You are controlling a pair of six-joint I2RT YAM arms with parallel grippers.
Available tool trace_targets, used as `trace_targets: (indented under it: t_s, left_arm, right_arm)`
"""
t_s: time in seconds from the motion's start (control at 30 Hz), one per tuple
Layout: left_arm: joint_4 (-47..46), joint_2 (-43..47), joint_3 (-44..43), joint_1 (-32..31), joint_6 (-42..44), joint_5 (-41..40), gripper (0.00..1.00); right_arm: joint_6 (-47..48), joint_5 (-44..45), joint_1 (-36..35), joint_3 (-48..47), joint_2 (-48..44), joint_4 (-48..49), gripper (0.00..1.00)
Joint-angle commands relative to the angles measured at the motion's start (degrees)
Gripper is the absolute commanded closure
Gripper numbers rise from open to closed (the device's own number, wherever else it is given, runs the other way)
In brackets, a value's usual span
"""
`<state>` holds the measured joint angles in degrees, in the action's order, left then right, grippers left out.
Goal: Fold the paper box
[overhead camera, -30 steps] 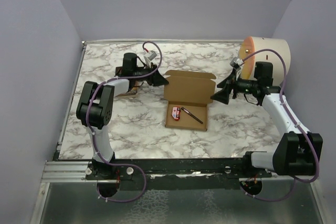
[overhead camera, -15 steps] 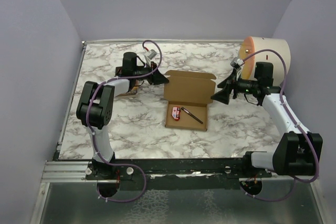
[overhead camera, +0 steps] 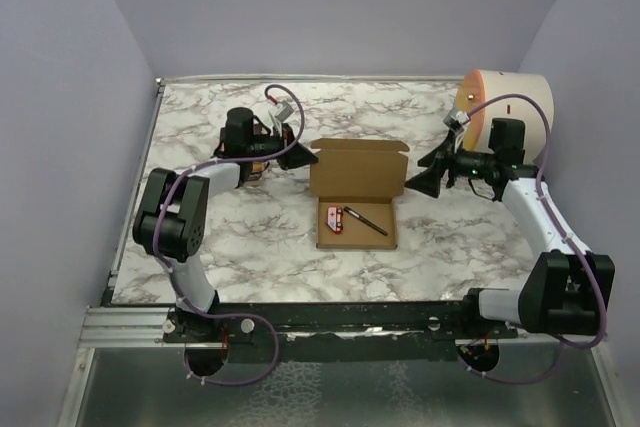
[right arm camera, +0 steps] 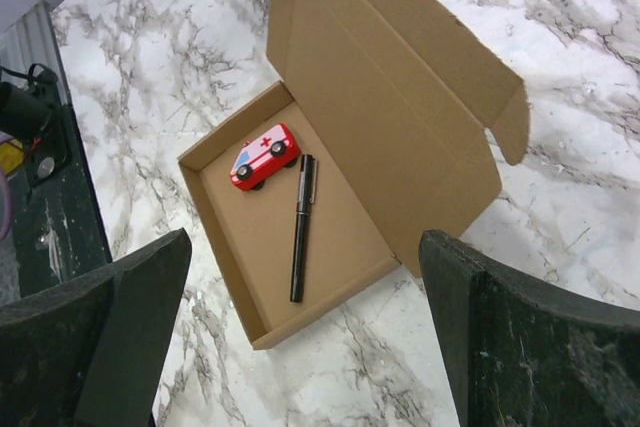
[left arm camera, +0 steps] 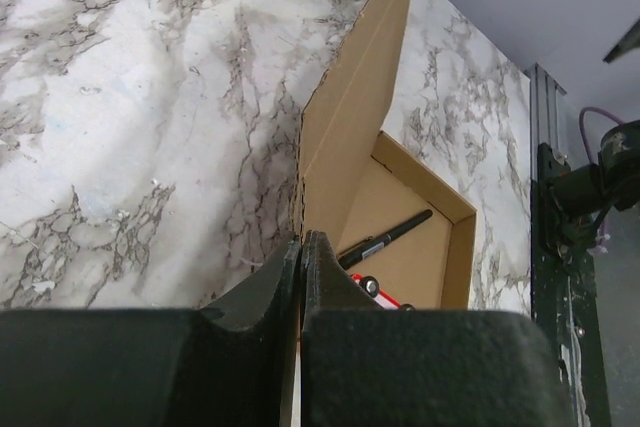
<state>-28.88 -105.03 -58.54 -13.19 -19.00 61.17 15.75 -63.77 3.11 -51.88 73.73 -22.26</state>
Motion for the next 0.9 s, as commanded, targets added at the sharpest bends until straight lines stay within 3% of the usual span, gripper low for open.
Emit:
trace_targets:
  t_s: [0.0, 0.2, 0.47, 0.87]
  left_arm:
    - [-2.76, 7.33, 4.70, 0.09, 5.64, -1.81, 1.00]
    - [-1.18, 13.83, 9.88, 0.48, 9.51, -3.28, 1.00]
    - [0.38, 15.70, 11.38, 0.53, 11.22, -3.64, 1.00]
    - [1.55, 16.43, 11.34, 0.58, 12.38, -3.87, 1.00]
  right_arm:
    - [2.09, -2.81, 1.76, -1.93, 1.18, -0.21, 0.03]
    - [9.32, -2.49, 1.81, -8.62, 6.55, -5.55, 0.07]
    - [14.87, 1.49, -1.61, -17.83, 16.77, -11.18, 0.16]
    - [17.89, 5.00, -3.11, -21.52, 24.45, -13.75, 0.26]
